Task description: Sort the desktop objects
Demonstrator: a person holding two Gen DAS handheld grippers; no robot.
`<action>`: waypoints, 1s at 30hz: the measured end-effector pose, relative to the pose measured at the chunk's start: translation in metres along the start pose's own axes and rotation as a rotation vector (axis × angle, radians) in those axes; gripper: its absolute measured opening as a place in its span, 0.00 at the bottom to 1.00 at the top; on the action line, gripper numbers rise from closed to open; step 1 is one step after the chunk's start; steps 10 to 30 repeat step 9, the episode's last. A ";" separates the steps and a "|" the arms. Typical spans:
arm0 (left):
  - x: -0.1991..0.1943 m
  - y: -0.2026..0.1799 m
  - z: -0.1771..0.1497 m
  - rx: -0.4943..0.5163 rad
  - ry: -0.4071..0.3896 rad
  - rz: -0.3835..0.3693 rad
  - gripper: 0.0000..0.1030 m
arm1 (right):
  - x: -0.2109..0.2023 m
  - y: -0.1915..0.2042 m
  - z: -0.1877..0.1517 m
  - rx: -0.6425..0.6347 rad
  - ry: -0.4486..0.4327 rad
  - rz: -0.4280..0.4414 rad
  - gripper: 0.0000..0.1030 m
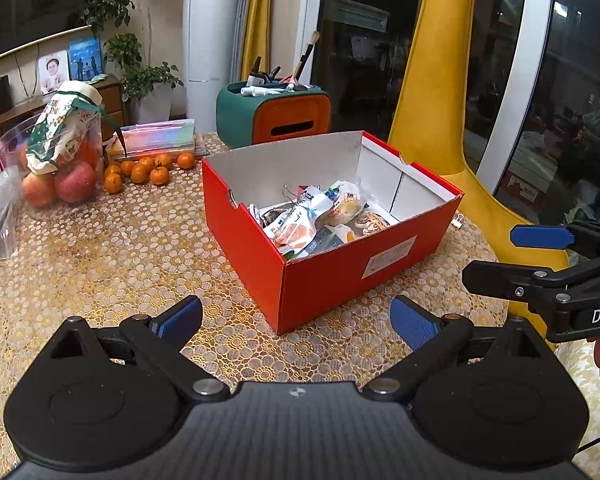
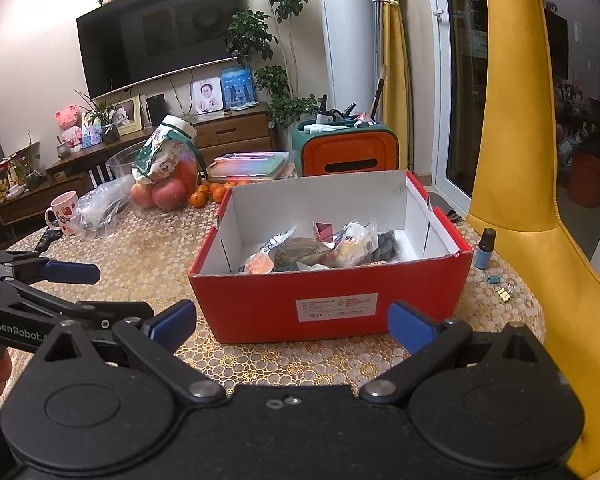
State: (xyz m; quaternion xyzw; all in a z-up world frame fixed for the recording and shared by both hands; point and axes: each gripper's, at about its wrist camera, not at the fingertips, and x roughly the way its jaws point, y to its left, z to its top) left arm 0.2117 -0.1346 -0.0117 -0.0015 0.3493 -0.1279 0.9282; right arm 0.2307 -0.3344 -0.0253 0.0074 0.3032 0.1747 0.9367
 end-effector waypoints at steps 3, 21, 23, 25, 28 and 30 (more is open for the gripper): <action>0.000 0.001 -0.001 -0.001 0.007 -0.003 0.98 | 0.000 0.001 -0.001 0.000 0.001 0.001 0.99; 0.000 0.003 -0.001 -0.006 0.024 -0.042 0.98 | 0.002 0.003 -0.003 0.017 0.008 0.003 0.99; 0.000 0.003 -0.001 -0.006 0.024 -0.042 0.98 | 0.002 0.003 -0.003 0.017 0.008 0.003 0.99; 0.000 0.003 -0.001 -0.006 0.024 -0.042 0.98 | 0.002 0.003 -0.003 0.017 0.008 0.003 0.99; 0.000 0.003 -0.001 -0.006 0.024 -0.042 0.98 | 0.002 0.003 -0.003 0.017 0.008 0.003 0.99; 0.000 0.003 -0.001 -0.006 0.024 -0.042 0.98 | 0.002 0.003 -0.003 0.017 0.008 0.003 0.99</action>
